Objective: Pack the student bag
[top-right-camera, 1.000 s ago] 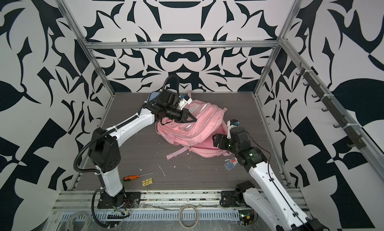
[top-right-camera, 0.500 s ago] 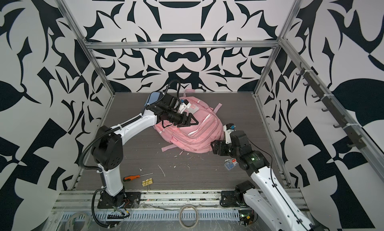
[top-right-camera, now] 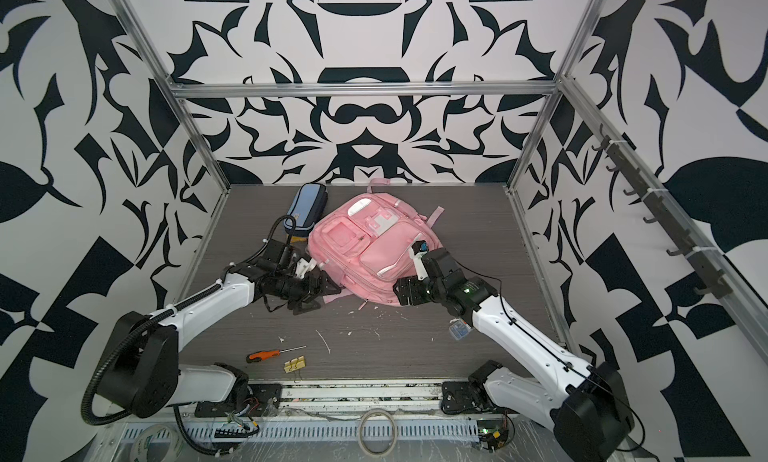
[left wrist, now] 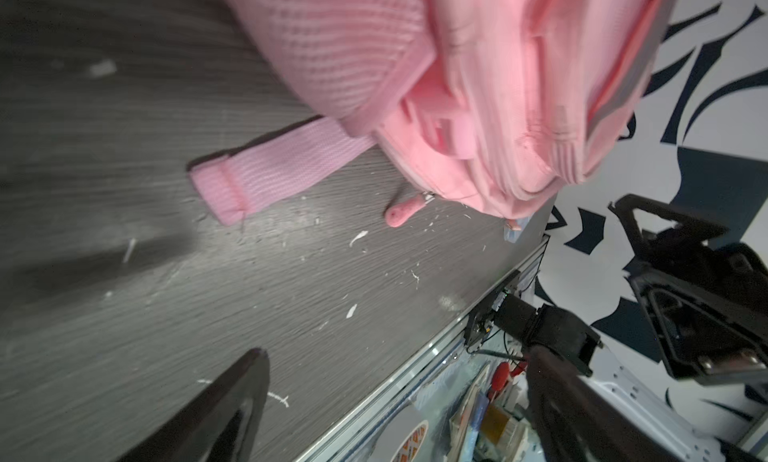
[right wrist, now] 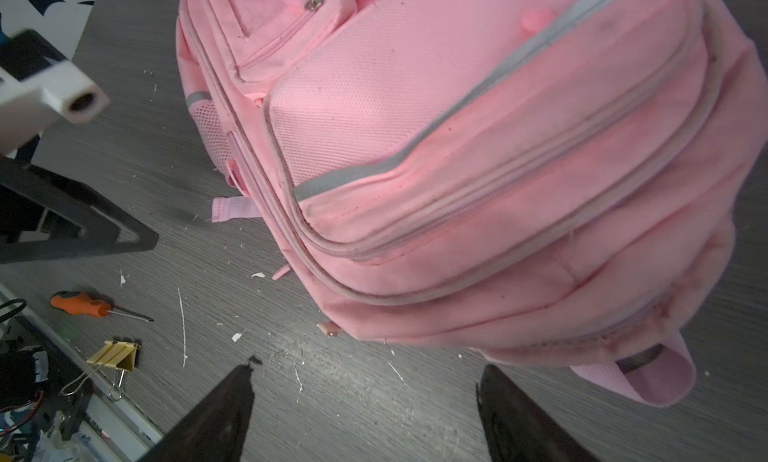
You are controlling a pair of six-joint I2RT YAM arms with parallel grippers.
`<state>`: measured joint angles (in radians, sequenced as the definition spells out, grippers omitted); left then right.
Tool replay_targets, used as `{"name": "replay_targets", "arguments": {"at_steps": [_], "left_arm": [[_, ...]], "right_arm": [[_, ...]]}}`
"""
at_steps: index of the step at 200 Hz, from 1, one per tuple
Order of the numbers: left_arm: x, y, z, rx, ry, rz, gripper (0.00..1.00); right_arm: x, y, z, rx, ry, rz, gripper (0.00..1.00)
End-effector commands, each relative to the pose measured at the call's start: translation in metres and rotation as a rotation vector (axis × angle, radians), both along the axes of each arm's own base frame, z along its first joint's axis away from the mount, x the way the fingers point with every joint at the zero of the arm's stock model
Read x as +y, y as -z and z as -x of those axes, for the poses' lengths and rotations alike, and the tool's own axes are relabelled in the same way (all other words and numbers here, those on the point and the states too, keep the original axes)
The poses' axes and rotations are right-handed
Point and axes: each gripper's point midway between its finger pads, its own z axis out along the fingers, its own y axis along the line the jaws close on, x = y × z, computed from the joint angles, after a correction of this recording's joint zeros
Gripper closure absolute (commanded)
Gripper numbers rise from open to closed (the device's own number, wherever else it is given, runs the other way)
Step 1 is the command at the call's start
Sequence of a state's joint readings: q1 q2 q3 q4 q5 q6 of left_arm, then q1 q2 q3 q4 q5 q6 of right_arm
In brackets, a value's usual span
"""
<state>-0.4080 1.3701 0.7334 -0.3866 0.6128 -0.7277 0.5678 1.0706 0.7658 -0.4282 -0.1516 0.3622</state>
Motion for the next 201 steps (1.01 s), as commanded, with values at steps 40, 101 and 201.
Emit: {"name": "replay_targets", "arguments": {"at_steps": [40, 101, 201], "left_arm": [[-0.010, 0.027, -0.070, -0.033, -0.248, 0.057, 0.17], [-0.013, 0.057, -0.094, -0.011, -0.344, 0.060, 0.37], [-0.054, 0.013, -0.096, -0.073, -0.263, 0.174, 1.00]], "right_arm": [[0.016, -0.030, -0.018, -0.112, 0.008, -0.050, 0.13], [0.009, -0.029, -0.009, -0.121, 0.044, -0.038, 0.13], [0.023, -0.021, 0.023, -0.079, -0.083, -0.120, 0.13]]}}
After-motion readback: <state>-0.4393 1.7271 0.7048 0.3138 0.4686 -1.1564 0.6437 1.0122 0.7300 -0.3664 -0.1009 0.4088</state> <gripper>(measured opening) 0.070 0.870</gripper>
